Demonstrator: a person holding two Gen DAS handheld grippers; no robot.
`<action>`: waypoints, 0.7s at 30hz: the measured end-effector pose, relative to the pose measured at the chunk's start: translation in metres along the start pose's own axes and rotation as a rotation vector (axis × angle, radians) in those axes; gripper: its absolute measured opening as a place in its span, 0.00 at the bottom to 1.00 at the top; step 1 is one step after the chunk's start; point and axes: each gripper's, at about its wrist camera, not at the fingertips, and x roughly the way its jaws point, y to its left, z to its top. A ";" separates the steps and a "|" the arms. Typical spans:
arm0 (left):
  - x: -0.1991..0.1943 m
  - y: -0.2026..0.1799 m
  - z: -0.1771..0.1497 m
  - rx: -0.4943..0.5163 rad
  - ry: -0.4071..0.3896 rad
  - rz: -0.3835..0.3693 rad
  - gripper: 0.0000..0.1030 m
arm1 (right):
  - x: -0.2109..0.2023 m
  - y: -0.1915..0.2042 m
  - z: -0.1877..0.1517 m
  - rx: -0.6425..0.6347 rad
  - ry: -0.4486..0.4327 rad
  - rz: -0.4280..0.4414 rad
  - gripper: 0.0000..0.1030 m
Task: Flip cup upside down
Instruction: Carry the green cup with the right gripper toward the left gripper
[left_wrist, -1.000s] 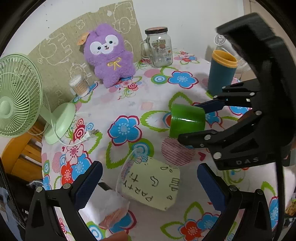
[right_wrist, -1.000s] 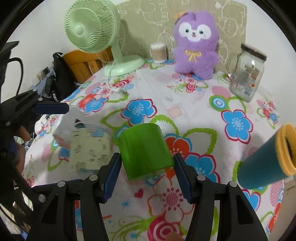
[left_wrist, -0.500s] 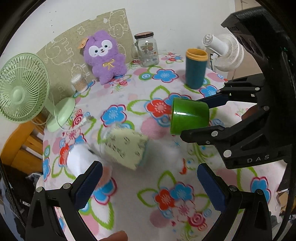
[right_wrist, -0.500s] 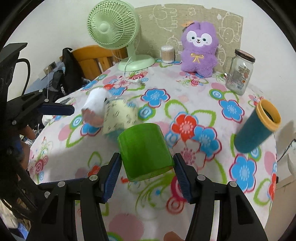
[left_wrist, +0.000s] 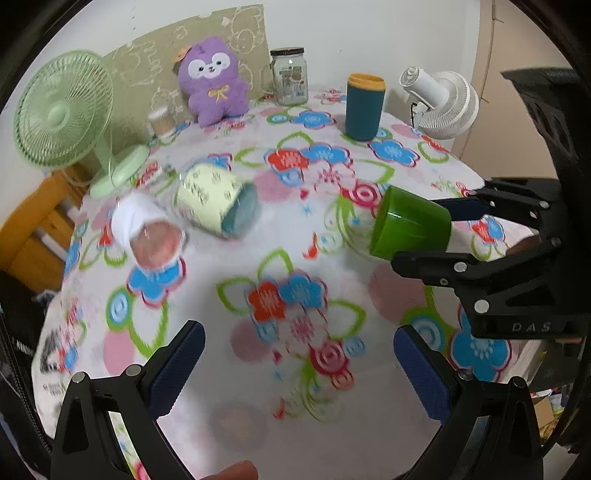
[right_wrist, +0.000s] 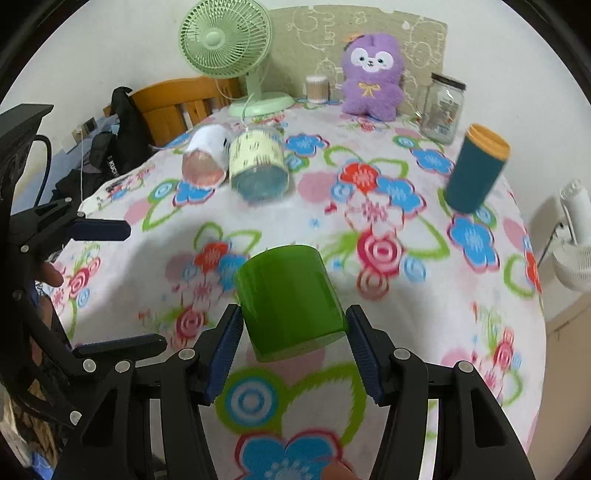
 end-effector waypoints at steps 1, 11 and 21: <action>0.000 -0.002 -0.004 -0.007 0.003 -0.004 1.00 | 0.000 0.001 -0.005 0.006 0.004 0.003 0.58; 0.010 -0.016 -0.031 -0.041 0.050 -0.028 1.00 | 0.009 -0.003 -0.031 0.043 0.023 -0.028 0.58; 0.016 -0.005 -0.015 -0.101 0.036 -0.008 1.00 | 0.026 -0.017 -0.012 0.071 0.020 -0.026 0.58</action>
